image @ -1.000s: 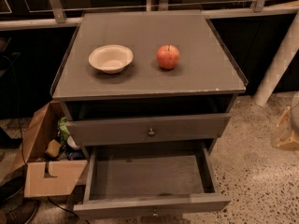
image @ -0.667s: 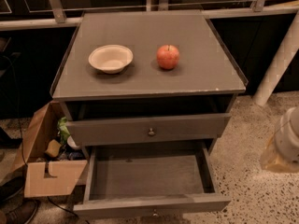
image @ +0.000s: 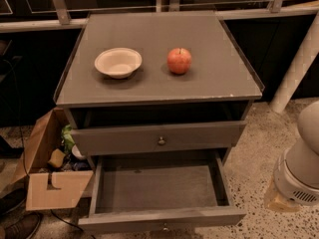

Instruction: Close middle drawer

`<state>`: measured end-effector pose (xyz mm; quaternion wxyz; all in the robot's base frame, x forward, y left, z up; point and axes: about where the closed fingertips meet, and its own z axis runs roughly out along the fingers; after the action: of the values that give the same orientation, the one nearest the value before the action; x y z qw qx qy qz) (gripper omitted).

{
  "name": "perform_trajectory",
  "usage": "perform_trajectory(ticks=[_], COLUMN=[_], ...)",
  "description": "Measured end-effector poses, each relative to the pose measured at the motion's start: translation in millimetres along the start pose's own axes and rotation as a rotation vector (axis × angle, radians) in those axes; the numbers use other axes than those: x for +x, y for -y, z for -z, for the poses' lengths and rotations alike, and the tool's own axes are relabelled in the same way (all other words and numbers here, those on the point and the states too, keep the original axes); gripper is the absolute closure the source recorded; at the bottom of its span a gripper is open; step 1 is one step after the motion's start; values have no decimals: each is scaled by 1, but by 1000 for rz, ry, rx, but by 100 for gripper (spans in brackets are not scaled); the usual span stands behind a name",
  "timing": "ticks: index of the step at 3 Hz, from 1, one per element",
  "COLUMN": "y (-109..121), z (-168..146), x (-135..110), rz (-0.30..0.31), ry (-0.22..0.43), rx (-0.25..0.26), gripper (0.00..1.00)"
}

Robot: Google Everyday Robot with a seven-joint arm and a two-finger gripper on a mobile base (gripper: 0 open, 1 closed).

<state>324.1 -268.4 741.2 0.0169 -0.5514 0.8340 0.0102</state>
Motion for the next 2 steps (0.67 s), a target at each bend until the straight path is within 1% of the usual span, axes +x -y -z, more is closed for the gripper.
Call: perform_trajectory(ticks=[1,2], y=[-16,-45], z=[-31,-86], x=[1,5], rz=[-24,-83], ry=[6,20], rx=[-46,-120], gripper=[100,100])
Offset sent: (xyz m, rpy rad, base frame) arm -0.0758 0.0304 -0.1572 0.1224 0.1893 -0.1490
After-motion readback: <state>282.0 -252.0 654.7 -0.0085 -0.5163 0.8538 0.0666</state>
